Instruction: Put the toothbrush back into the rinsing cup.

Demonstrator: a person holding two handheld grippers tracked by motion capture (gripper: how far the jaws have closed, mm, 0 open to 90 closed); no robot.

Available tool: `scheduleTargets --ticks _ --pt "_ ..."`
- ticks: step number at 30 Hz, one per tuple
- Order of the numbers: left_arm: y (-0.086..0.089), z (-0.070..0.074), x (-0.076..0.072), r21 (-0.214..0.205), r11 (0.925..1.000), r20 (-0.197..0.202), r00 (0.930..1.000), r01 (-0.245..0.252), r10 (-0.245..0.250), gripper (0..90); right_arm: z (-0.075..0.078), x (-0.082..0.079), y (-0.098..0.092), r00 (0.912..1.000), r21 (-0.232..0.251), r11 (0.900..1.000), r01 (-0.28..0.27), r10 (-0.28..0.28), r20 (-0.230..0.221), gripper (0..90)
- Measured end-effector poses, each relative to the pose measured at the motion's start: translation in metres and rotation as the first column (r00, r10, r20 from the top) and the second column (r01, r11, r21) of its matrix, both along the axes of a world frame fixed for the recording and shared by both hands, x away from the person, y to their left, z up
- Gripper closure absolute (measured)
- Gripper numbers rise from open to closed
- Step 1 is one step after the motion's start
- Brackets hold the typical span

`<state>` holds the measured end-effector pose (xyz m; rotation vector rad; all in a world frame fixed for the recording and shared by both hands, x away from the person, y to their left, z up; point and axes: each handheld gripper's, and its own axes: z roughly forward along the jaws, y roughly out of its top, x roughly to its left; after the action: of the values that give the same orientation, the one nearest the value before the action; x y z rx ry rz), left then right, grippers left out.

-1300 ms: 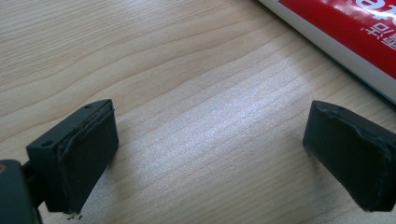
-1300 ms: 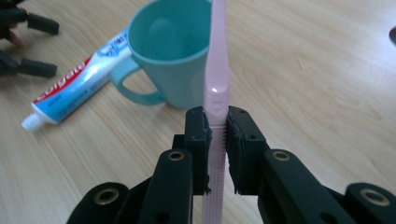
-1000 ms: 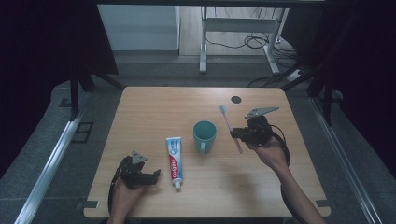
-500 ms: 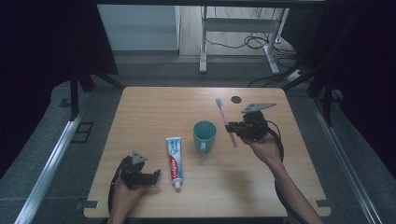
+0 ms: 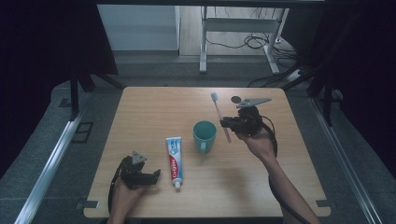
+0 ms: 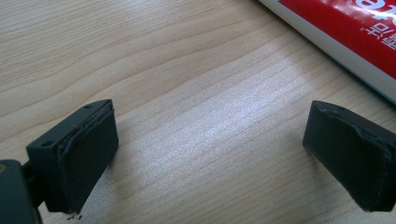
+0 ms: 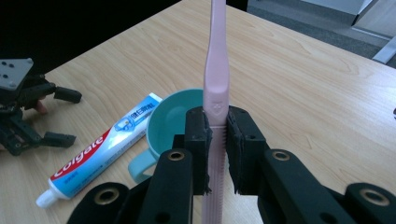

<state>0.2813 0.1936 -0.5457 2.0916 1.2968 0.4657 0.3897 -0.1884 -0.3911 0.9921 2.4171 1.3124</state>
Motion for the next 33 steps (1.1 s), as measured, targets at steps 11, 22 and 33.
scheduleTargets --ticks 11,22,33 --pt "0.0 0.0 0.0 0.0 1.0 -0.001 1.0 0.0 0.0 3.4 0.004 0.007 0.016 0.9998 0.011 0.9999 -0.01 0.009 0.016 78.4" --pt "0.0 0.0 0.0 0.0 1.0 -0.003 1.0 0.003 -0.003 3.3 0.005 0.014 0.029 0.9996 0.024 0.9997 -0.009 0.009 0.026 78.4" --pt "0.0 0.0 0.0 0.001 1.0 -0.005 1.0 0.005 -0.005 3.2 0.004 0.02 0.041 0.9989 0.036 0.9993 -0.009 0.007 0.045 78.4"
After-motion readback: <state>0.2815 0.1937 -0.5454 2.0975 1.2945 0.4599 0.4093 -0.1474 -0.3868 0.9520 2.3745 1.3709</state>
